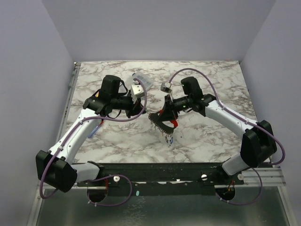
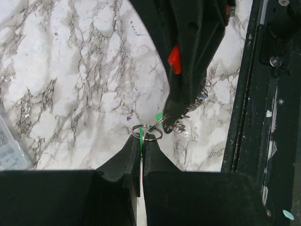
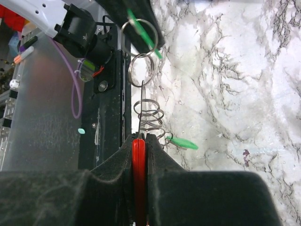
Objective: Remove the keys from the keyring
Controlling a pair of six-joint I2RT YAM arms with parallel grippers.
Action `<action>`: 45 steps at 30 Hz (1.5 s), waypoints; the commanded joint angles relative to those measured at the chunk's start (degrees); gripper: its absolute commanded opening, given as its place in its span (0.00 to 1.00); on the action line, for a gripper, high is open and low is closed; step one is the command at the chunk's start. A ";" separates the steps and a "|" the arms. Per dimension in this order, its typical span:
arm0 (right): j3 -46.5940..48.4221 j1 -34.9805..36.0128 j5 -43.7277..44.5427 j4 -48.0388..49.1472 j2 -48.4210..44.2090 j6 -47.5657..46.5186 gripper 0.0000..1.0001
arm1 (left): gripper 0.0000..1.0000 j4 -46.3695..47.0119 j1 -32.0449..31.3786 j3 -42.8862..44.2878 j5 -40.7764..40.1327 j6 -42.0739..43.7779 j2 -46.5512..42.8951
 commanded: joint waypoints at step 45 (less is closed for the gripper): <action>-6.77 -2.08 -3.77 8.20 -10.82 -1.31 0.48 | 0.00 -14.84 -24.36 17.11 -30.58 23.73 5.67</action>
